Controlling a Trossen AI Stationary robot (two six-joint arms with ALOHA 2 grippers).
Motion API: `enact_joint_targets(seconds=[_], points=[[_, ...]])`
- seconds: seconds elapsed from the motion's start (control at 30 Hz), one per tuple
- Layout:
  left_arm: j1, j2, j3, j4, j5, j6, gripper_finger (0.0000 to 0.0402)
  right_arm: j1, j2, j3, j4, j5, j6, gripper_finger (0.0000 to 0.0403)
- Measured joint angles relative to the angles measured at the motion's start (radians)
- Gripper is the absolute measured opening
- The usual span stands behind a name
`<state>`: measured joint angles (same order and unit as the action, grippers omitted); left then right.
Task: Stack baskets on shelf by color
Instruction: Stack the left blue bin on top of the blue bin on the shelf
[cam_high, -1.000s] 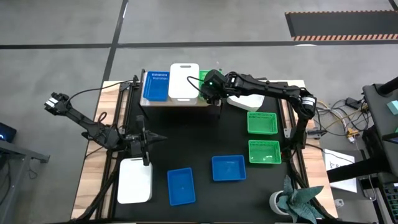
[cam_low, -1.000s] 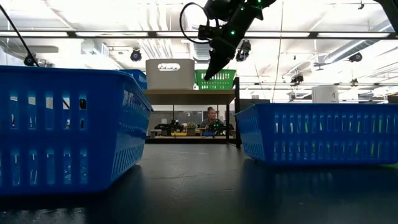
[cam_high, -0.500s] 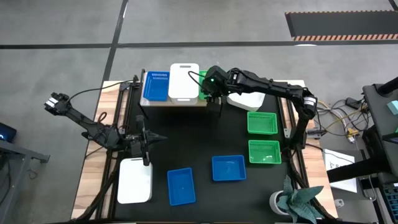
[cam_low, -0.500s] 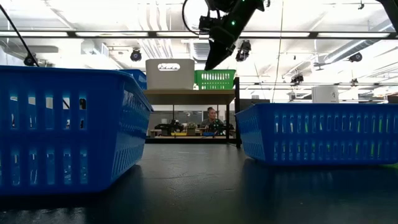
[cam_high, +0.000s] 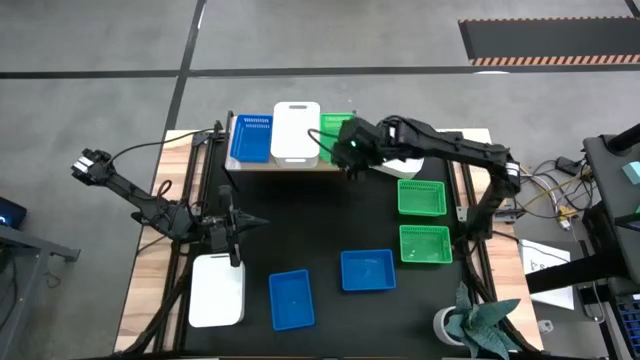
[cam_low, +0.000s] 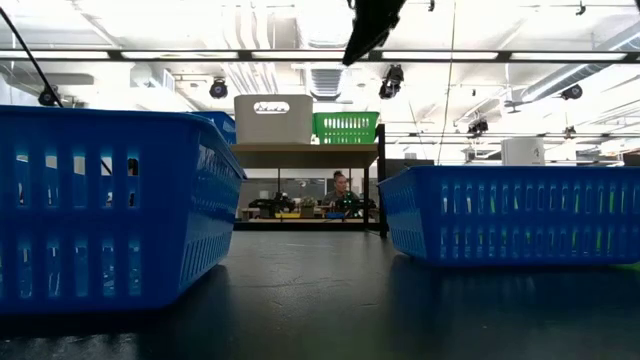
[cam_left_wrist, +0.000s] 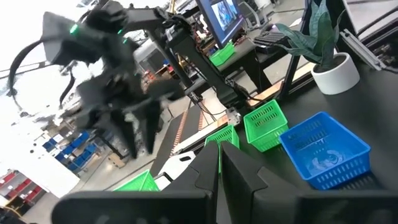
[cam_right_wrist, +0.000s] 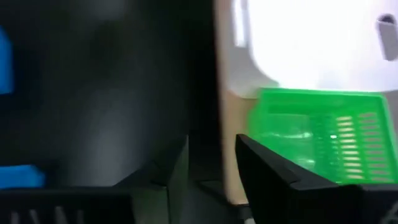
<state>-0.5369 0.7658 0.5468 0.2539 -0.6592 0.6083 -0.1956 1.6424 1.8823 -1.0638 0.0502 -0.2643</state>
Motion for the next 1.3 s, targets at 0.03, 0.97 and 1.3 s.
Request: enact_joint_targets(seconds=[0.03,0.97,1.3], points=[[0.0,0.0,0.0,0.001,0.0,-0.001,0.0001,0.02,-0.018,-0.02,0.006,0.0,0.013,0.0118],[-0.009,0.483,0.128,0.189,0.026,-0.571,0.0001,0.566,-0.498,-0.893,0.72,0.187,0.141,0.0027],[-0.013,0.71,0.39,-0.365,0.34,-1.025,0.0,0.569,-0.583,-1.041,0.891,0.187,0.113,0.0027]])
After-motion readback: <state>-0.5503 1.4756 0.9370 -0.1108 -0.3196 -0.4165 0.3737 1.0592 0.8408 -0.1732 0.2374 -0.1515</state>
